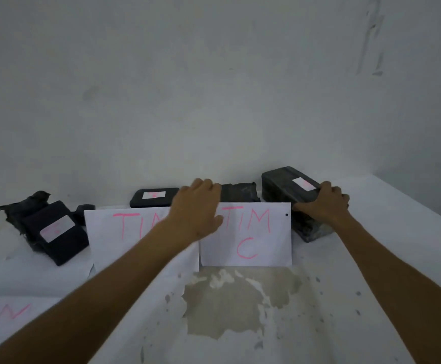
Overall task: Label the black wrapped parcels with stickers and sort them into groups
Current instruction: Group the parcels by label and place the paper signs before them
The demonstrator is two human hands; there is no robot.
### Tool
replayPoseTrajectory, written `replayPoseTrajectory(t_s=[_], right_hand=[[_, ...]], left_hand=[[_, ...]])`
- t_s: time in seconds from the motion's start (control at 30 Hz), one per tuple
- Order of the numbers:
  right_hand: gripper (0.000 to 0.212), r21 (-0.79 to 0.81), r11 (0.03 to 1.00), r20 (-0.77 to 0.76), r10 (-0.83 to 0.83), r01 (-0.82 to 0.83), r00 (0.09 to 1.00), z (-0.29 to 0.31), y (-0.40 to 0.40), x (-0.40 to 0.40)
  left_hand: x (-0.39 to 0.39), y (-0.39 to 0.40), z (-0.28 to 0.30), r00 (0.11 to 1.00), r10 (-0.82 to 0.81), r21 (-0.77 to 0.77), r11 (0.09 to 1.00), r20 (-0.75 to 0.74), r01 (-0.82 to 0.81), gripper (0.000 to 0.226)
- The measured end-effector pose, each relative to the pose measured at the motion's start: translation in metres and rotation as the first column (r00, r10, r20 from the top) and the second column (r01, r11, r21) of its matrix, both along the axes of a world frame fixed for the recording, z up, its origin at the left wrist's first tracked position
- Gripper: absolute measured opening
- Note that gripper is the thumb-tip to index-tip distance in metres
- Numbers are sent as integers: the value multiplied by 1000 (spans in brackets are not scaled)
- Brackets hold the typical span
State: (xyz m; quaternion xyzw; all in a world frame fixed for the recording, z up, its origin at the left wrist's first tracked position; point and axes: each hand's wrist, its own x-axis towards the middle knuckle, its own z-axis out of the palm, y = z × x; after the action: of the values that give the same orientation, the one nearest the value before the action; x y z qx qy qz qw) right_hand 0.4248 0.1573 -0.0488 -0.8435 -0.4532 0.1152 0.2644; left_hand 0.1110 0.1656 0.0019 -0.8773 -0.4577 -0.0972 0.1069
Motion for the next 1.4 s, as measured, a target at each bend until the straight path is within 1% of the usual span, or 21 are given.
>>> replayPoseTrajectory(t_s=[0.07,0.1,0.13,0.17,0.2,0.23,0.27,0.3,0.33,0.4,0.43,0.5,0.6,0.67,0.8,0.93,1.03,1.1,1.2,1.33,1.4], right_hand=[[92,-65,998,76,-12,17,997,-3,2,-7],[84,-56,998,139,-2,10,990,-2,3,-14],[72,16,1000,200,17,-21,980,0,3,-23],[57,147,986,256,44,-83,966,2,4,-33],[43,304,937,306,77,-174,949,5,3,-46],[34,442,855,347,117,-272,931,8,2,-60],[29,530,771,382,153,-352,911,12,0,-73],[26,571,710,407,191,-412,893,16,-1,-86],[26,576,680,424,227,-454,877,19,-2,-96],[31,528,672,458,290,-520,840,22,-3,-113],[34,473,681,478,334,-559,812,21,-4,-120],[41,280,729,482,455,-624,749,14,-4,-129],[43,-7,805,480,523,-593,704,3,-7,-133],[41,-87,836,471,513,-541,717,0,-10,-131],[25,-97,857,515,478,-506,712,2,-20,-126],[14,3,841,523,460,-541,718,8,-32,-117],[17,87,779,440,529,-620,726,18,-46,-112],[19,96,755,398,568,-648,721,25,-60,-111],[19,102,742,384,585,-662,715,34,-81,-112],[32,44,752,309,616,-657,725,31,-103,-116],[23,-5,772,299,608,-636,736,25,-110,-117]], left_hand=[[-18,13,8,992,79,-93,992,-94,-87,76],[-28,17,11,986,104,-156,980,-129,-123,83],[-39,19,14,980,109,-222,964,-164,-145,85],[-49,21,17,977,109,-283,946,-185,-159,83],[-58,22,19,977,114,-340,925,-180,-170,78],[-64,21,22,978,124,-392,902,-168,-181,73],[-69,19,26,979,138,-428,883,-152,-191,68],[-74,16,27,979,151,-445,874,-137,-197,65],[-77,14,29,979,158,-445,873,-128,-199,62],[-84,10,27,978,158,-422,884,-133,-201,57],[-88,8,25,978,157,-414,888,-137,-200,56],[-96,6,22,980,161,-406,893,-114,-194,47],[-105,-4,24,990,124,-384,913,-68,-141,28],[-108,-11,27,993,110,-392,913,-37,-115,24],[-111,-30,33,993,89,-422,900,-71,-111,26],[-111,-50,35,995,66,-436,895,-70,-90,21],[-113,-58,29,999,49,-458,887,-19,-52,29],[-114,-61,21,999,44,-481,876,5,-36,33],[-114,-63,8,999,52,-502,864,3,-43,30],[-116,-62,-10,995,95,-529,844,-15,-89,32],[-118,-61,-21,992,114,-535,836,-49,-123,21]])
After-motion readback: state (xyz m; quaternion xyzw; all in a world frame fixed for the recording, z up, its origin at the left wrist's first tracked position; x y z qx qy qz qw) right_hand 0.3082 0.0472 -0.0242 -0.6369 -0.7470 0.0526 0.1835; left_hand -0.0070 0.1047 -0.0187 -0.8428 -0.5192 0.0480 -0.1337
